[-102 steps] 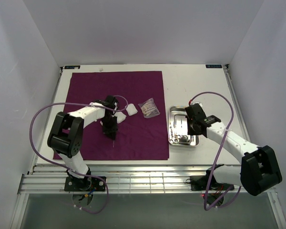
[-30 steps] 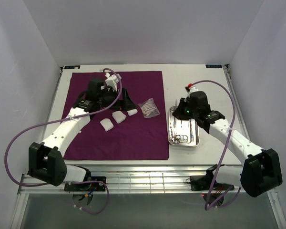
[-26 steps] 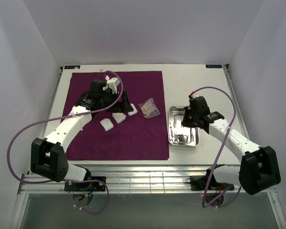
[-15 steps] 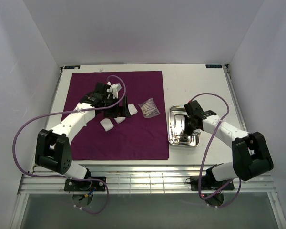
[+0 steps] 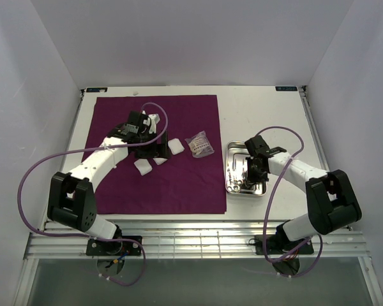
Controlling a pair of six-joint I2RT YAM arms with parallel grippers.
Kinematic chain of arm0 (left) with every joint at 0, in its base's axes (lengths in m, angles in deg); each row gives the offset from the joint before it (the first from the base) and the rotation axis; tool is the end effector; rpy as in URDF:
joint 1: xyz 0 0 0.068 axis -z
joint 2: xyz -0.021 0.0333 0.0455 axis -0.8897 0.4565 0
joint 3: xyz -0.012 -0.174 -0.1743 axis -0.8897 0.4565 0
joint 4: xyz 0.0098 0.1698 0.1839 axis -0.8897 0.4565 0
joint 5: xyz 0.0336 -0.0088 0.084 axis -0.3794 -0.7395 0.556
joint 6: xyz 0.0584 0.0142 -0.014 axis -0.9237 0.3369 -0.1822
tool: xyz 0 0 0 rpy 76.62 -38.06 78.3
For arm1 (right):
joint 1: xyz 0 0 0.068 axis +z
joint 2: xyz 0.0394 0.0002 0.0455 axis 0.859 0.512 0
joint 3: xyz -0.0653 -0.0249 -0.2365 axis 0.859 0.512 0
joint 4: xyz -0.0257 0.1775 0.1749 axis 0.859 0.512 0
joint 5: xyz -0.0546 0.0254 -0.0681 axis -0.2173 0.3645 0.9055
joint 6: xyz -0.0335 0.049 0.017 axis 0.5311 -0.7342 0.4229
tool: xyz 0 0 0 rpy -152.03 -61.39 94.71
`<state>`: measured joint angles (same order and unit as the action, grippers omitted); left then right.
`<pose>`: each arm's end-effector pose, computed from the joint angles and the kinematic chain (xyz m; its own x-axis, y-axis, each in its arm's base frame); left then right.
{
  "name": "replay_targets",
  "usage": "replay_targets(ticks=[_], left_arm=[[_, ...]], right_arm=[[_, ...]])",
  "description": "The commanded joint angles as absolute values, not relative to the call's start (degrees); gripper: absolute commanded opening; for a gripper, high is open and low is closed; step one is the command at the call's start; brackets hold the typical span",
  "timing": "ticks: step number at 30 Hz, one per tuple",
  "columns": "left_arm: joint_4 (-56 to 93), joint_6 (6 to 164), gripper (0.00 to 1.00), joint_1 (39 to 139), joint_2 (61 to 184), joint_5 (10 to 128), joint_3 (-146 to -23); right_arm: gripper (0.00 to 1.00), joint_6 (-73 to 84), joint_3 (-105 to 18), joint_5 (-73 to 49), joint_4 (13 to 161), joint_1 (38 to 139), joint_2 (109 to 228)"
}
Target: Prepare the surgical pack
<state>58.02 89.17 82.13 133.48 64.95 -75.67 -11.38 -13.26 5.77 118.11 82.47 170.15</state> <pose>0.2825 -0.1095 0.2130 -0.8995 0.0313 -0.4358 0.1857 0.9302 -0.3165 0.2363 0.0925 0.1402 -0.9233 0.0312 -0.3827 0.0410 0.9990 -0.0175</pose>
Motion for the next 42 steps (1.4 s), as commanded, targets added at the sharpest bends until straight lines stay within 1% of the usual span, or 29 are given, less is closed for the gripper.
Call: replay_targets(ticks=[1, 3, 9, 17, 18, 19, 20, 21, 25, 27, 31, 35, 40, 42], left_arm=[[58.3, 88.7, 0.98, 82.1, 133.4, 66.0, -77.4], [58.4, 88.7, 0.98, 82.1, 133.4, 66.1, -77.4], [58.7, 88.7, 0.98, 82.0, 133.2, 68.3, -77.4], [60.2, 89.5, 0.98, 80.8, 133.5, 72.8, -78.4], [60.7, 89.7, 0.96, 79.6, 133.5, 74.1, -78.4], [61.3, 90.1, 0.92, 78.8, 133.7, 74.7, -78.5], [62.4, 90.5, 0.88, 77.5, 133.8, 74.6, -78.6], [62.9, 91.1, 0.80, 74.6, 133.9, 74.1, -78.2], [63.8, 91.7, 0.64, 69.0, 134.6, 72.4, -76.6], [63.7, 91.1, 0.63, 67.9, 135.3, 71.5, -76.5], [63.3, 91.9, 0.68, 65.7, 137.6, 71.2, -73.6], [61.1, 92.3, 0.68, 63.2, 141.4, 66.6, -73.0], [60.4, 91.9, 0.68, 63.2, 145.6, 66.8, -74.7], [59.6, 91.6, 0.68, 63.1, 147.0, 65.1, -75.2]], right_arm=[[0.08, -11.4, -14.0, 6.6, 118.6, 82.7, 171.4], [0.09, -11.4, -14.3, 6.7, 119.1, 82.7, 171.9], [0.23, -11.2, -15.2, 7.9, 120.7, 82.7, 170.0], [0.35, -10.0, -20.8, 8.8, 124.1, 82.8, 167.0], [0.36, -9.5, -21.4, 9.1, 124.9, 82.8, 166.6], [0.37, -9.3, -22.1, 9.3, 125.2, 82.8, 166.4], [0.38, -8.9, -22.9, 9.5, 125.4, 82.8, 165.6], [0.38, -8.6, -24.2, 9.6, 125.4, 82.8, 165.3], [0.38, -7.7, -26.7, 9.0, 123.9, 83.0, 164.3], [0.38, -7.6, -27.7, 7.8, 123.2, 83.2, 164.6], [0.37, -6.8, -28.7, 7.0, 121.5, 83.9, 166.1], [0.36, -5.9, -29.1, 7.0, 121.9, 84.2, 167.0], [0.36, -5.6, -28.4, 7.6, 121.6, 84.3, 165.9], [0.36, -5.6, -28.0, 7.5, 121.5, 84.3, 165.6]])
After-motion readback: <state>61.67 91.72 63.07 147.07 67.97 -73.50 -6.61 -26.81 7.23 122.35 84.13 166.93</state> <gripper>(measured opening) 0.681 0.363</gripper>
